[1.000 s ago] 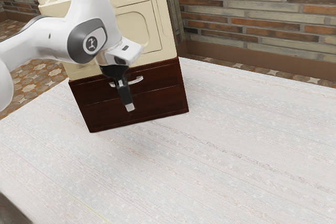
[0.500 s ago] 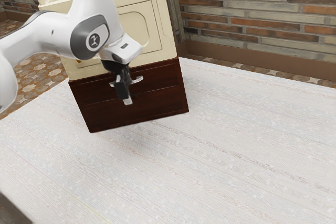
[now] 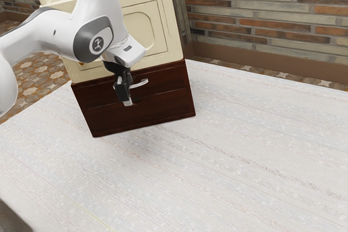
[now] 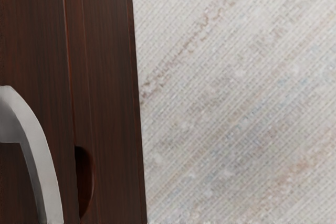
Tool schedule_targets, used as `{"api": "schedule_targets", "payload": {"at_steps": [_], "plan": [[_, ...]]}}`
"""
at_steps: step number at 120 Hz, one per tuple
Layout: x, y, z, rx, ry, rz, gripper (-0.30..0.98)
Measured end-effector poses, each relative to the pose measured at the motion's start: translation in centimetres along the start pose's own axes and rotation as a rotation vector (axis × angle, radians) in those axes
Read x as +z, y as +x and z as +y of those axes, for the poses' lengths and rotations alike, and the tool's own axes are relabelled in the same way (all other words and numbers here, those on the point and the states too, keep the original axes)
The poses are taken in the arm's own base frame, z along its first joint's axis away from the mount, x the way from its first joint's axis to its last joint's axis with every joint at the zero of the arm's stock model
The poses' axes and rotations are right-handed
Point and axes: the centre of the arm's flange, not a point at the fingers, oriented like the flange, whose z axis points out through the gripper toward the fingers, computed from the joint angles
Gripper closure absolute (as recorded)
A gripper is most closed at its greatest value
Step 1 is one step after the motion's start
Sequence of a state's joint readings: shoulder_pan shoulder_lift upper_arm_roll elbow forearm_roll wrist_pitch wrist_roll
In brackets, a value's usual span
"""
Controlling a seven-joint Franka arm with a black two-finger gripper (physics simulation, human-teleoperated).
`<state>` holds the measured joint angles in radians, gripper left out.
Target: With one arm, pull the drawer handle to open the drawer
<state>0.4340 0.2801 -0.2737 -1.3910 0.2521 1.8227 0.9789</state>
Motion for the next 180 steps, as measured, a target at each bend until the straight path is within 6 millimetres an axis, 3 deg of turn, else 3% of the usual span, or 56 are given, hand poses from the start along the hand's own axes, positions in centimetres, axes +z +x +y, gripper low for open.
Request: {"api": "schedule_targets", "payload": {"at_steps": [47,76,126,162,180], "plan": [[0.0,1.0,0.5,0.058,0.061,-0.074,0.13],[0.1,0.8,0.3,0.068,0.082,-0.102,0.14],[1.8,0.7,0.5,0.078,0.083,-0.119,0.13],[1.9,0.4,0.5,0.023,0.041,-0.057,0.11],[1.4,0.7,1.5,0.002,0.020,-0.037,0.12]]}}
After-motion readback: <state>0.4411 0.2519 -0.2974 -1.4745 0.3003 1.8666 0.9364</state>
